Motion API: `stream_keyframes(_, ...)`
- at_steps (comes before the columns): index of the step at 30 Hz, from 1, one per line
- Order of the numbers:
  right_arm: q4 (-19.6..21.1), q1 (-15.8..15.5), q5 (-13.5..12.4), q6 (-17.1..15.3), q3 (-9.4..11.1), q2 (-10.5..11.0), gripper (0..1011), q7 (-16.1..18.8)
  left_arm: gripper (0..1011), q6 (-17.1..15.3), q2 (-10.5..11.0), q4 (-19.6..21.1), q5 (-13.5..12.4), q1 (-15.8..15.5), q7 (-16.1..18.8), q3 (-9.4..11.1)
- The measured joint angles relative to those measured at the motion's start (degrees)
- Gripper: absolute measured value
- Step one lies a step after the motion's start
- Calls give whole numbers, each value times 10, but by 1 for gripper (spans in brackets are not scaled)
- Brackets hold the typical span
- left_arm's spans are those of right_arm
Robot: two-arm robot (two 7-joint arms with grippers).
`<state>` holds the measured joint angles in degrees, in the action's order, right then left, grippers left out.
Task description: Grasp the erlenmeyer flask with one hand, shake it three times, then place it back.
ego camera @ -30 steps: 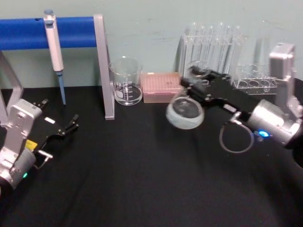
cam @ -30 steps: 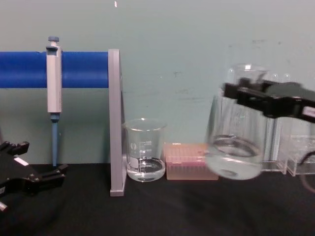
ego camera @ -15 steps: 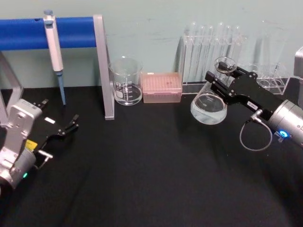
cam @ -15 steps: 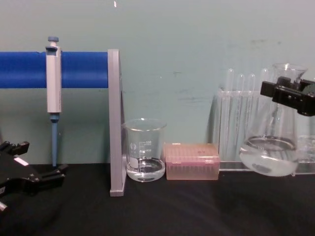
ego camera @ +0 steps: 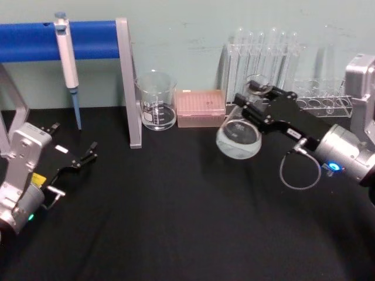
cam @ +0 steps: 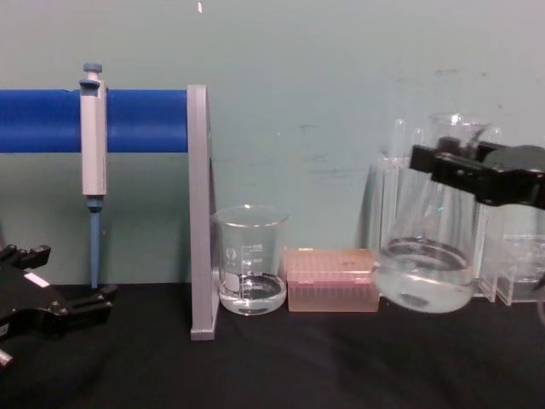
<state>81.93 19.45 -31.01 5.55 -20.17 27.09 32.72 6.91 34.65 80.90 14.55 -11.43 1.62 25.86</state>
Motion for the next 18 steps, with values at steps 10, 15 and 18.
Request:
stream_keyframes(10,-8,18,-3,-6,-35,-16,457,31,1001,0,0,0,0,0,0,0)
stream_keyframes(15,-14,26,-5,-9,-51,-22,457,40,1001,0,0,0,0,0,0,0)
stream_keyframes(18,-17,31,-6,-10,-61,-25,457,47,1001,0,0,0,0,0,0,0)
